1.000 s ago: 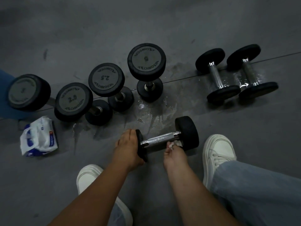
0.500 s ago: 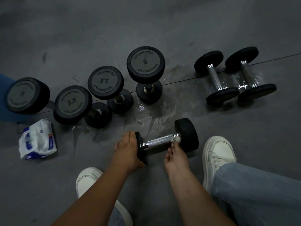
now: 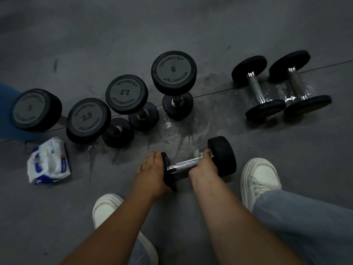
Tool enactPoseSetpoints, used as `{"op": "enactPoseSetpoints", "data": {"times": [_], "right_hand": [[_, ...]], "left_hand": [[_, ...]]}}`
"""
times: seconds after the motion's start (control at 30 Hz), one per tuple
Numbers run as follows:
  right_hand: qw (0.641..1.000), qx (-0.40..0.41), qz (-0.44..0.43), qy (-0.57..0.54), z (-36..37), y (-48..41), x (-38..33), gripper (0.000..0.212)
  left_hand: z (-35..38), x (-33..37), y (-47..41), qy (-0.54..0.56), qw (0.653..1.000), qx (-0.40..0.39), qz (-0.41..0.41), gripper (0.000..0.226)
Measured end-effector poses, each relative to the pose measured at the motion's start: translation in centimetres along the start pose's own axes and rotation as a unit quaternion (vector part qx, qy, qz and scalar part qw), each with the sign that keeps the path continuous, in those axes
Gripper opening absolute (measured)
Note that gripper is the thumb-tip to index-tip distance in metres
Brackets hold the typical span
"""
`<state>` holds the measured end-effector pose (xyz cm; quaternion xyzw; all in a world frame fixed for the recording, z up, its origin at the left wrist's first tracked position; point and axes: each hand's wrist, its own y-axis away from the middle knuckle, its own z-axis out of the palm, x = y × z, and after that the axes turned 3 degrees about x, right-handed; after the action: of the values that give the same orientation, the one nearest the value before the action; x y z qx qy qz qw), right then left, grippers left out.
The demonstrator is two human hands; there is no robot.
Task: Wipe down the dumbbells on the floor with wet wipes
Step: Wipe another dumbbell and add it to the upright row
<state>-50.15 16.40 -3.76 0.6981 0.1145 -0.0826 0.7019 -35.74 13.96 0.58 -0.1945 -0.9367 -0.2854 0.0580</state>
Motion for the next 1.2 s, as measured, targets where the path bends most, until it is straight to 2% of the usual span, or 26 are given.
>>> {"op": "enactPoseSetpoints", "data": {"times": [0.07,0.13,0.23,0.33,0.4,0.5,0.6,0.67,0.77,0.87,0.97,1.03,1.17,1.2], "right_hand": [[0.999,0.019,-0.038,0.027,-0.4,0.1,0.3,0.046],[0.996,0.040,-0.079,0.022,-1.8,0.1,1.2,0.032],[0.992,0.023,-0.121,0.040,-2.8,0.3,1.7,0.020],[0.995,0.025,-0.052,0.076,-1.4,-0.4,0.7,0.034],[0.998,0.034,-0.032,0.037,-0.9,-0.4,0.4,0.041],[0.998,0.001,-0.065,0.013,-3.3,0.5,1.2,0.022],[0.998,-0.020,0.025,-0.051,-6.1,-0.3,2.3,0.021],[0.993,-0.023,0.089,-0.076,-6.0,-0.9,1.8,0.026],[0.983,-0.031,0.129,-0.127,-5.2,-1.4,1.0,0.041],[0.977,-0.058,0.117,-0.167,-4.3,-0.5,0.5,0.047],[0.986,-0.033,0.065,-0.147,-3.4,-0.6,0.4,0.022],[0.992,-0.055,0.043,-0.103,-2.8,-1.0,0.8,0.013],[0.995,-0.080,0.010,-0.062,-2.4,-1.4,1.1,0.029],[0.995,-0.078,-0.001,-0.057,-2.1,-1.3,0.9,0.027]], "left_hand": [[0.0,0.0,-0.1,-0.003,1.000,-0.002,-0.001,0.119],[0.2,0.0,-0.1,0.000,1.000,-0.005,-0.001,0.120],[0.4,-0.2,0.0,0.000,1.000,0.002,0.000,0.120],[0.4,-0.2,-0.2,-0.006,1.000,0.004,0.002,0.120],[0.2,-0.2,-0.3,-0.005,1.000,-0.003,-0.003,0.121],[0.2,-0.1,-0.1,-0.005,1.000,-0.006,-0.008,0.123],[0.3,-0.1,-0.1,-0.009,1.000,-0.006,-0.006,0.123],[0.4,-0.1,0.0,-0.007,1.000,-0.003,-0.004,0.122],[0.4,-0.1,-0.1,-0.004,1.000,0.002,-0.002,0.123],[0.4,-0.2,-0.2,0.000,1.000,-0.008,-0.006,0.124],[0.4,-0.2,-0.2,0.006,1.000,-0.007,-0.003,0.121],[0.3,-0.3,-0.1,0.012,1.000,-0.001,0.001,0.115],[0.2,-0.1,0.0,0.018,1.000,0.000,-0.002,0.116],[0.2,-0.1,0.1,0.018,1.000,-0.002,-0.004,0.117]]}}
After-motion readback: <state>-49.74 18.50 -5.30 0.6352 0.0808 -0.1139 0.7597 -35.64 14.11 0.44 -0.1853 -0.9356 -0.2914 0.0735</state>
